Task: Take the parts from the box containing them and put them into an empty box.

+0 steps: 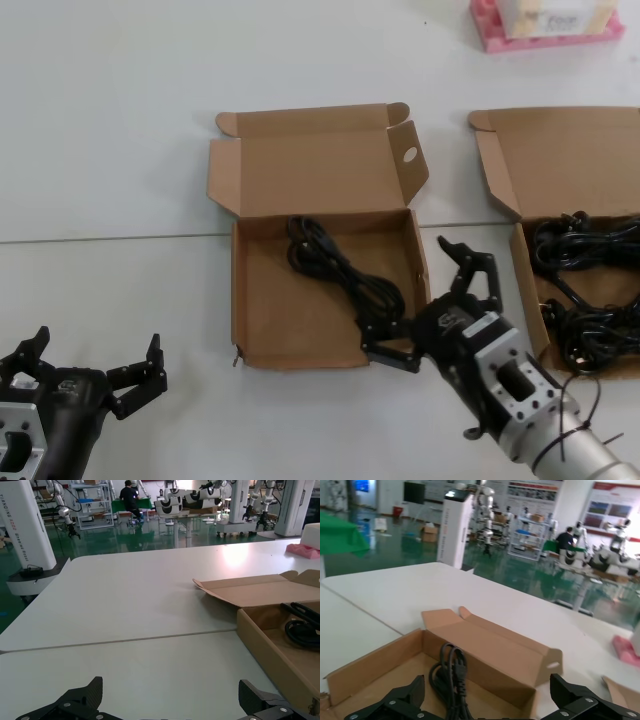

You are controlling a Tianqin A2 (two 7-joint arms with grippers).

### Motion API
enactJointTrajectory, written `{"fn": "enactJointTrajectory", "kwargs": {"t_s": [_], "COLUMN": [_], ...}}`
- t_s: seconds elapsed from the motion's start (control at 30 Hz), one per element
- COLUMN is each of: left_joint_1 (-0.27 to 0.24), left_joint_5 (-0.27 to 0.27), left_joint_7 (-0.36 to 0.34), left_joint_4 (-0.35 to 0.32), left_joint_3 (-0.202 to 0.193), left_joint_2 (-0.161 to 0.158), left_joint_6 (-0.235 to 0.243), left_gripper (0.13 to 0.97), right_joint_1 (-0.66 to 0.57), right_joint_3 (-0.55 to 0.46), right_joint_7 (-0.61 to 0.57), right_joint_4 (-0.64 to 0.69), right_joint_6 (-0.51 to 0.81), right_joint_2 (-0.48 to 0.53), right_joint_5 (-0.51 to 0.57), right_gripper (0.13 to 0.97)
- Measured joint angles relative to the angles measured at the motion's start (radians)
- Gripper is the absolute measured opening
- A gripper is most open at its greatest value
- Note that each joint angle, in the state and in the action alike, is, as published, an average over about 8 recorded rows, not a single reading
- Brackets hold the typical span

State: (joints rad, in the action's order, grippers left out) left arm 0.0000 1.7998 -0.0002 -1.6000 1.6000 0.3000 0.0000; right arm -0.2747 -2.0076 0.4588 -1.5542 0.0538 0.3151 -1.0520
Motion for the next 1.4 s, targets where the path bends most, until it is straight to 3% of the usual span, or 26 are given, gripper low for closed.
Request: {"fn": "enactJointTrajectory", "kwargs": {"t_s": [0.47, 1.4], "left_joint_1": [0.000, 0.000], "left_joint_5": [0.000, 0.000], "left_joint_7": [0.000, 0.000], "left_joint_4": [0.000, 0.000], "left_joint_3": [0.000, 0.000], "left_joint_2": [0.000, 0.000], "left_joint_6": [0.000, 0.000], "left_gripper": [0.966, 0.966], "right_joint_1": [0.065, 0.193], "right_joint_3": [0.096, 0.287], "right_joint_7": [0.000, 0.000], "right_joint_4": [-0.011, -0.032], "right_joint_6": [-0.013, -0.038], "right_joint_2": [-0.004, -0.011], "right_joint_5": [-0.176, -0.526], "right_gripper": [0.945, 0.966]}}
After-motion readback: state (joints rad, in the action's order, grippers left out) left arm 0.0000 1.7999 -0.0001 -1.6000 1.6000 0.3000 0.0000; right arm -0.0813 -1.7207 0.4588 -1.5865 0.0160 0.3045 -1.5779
